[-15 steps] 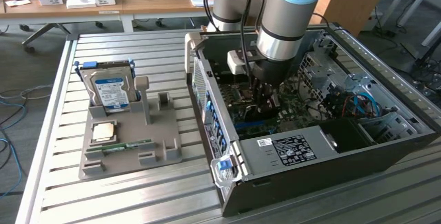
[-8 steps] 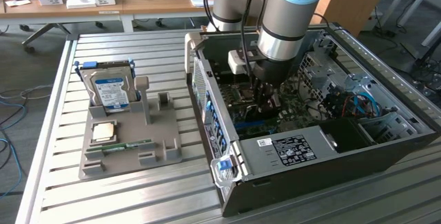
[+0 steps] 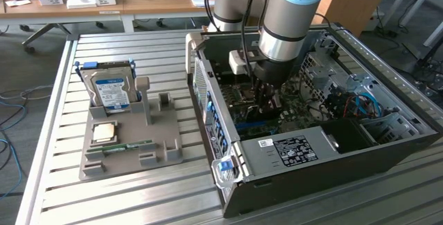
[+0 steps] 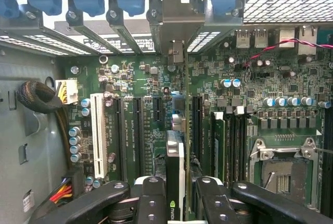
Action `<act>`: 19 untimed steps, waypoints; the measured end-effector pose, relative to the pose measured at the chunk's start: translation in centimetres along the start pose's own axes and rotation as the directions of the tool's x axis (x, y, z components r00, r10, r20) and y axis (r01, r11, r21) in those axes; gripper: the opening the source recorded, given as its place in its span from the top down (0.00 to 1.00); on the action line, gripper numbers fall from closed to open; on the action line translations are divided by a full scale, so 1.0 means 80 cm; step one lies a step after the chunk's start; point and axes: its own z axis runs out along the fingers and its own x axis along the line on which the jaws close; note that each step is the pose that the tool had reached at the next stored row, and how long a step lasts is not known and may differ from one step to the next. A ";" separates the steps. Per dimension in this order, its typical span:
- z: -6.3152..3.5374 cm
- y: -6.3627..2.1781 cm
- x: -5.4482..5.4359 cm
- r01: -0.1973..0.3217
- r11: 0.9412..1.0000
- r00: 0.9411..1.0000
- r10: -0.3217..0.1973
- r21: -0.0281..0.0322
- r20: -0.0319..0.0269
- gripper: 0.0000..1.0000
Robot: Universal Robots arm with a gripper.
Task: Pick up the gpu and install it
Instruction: 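Insert the gpu into the slot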
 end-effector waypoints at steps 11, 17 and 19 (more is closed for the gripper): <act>0.004 0.001 0.000 -0.003 1.000 1.000 0.003 0.000 0.000 0.73; 0.004 0.001 0.000 -0.003 1.000 1.000 0.003 0.000 0.000 0.73; 0.004 0.001 0.000 -0.003 1.000 1.000 0.003 0.000 0.000 0.73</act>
